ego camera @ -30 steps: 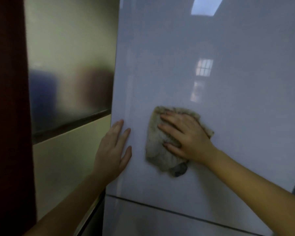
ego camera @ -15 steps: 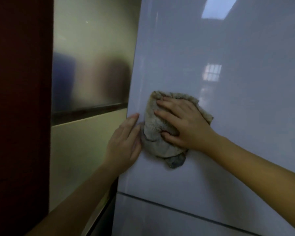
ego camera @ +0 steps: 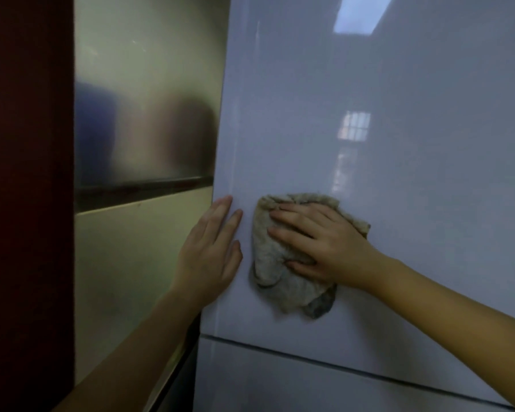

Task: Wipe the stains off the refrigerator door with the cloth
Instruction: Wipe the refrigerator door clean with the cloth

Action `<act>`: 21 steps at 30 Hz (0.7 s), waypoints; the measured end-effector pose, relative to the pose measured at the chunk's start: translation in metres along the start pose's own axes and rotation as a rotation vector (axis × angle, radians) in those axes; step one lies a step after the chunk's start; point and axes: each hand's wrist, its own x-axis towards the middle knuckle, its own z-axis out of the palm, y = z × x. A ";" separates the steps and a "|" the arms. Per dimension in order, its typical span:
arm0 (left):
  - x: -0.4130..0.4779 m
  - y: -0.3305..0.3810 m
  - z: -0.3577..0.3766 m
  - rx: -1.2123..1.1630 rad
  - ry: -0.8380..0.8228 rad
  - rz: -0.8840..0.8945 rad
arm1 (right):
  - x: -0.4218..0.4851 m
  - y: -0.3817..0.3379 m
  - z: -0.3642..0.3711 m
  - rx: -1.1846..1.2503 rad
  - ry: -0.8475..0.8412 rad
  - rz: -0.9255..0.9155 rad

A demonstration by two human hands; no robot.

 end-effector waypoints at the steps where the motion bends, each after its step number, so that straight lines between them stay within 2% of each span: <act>1: 0.000 0.000 0.000 -0.004 0.000 0.001 | -0.001 0.004 -0.003 -0.007 0.002 -0.015; 3: -0.001 0.000 0.001 -0.003 0.005 0.000 | 0.001 0.017 -0.012 -0.015 0.032 0.022; 9: 0.001 0.002 0.000 -0.012 -0.002 -0.024 | 0.007 0.035 -0.031 -0.024 0.135 0.288; 11: 0.001 0.001 0.001 -0.012 0.002 -0.021 | 0.001 0.021 -0.022 -0.014 0.115 0.262; 15: 0.000 0.002 0.000 -0.034 0.002 -0.034 | -0.009 0.004 -0.006 -0.017 0.005 0.027; 21: -0.006 0.001 -0.001 -0.105 0.032 -0.108 | 0.042 0.043 -0.025 -0.034 0.071 0.156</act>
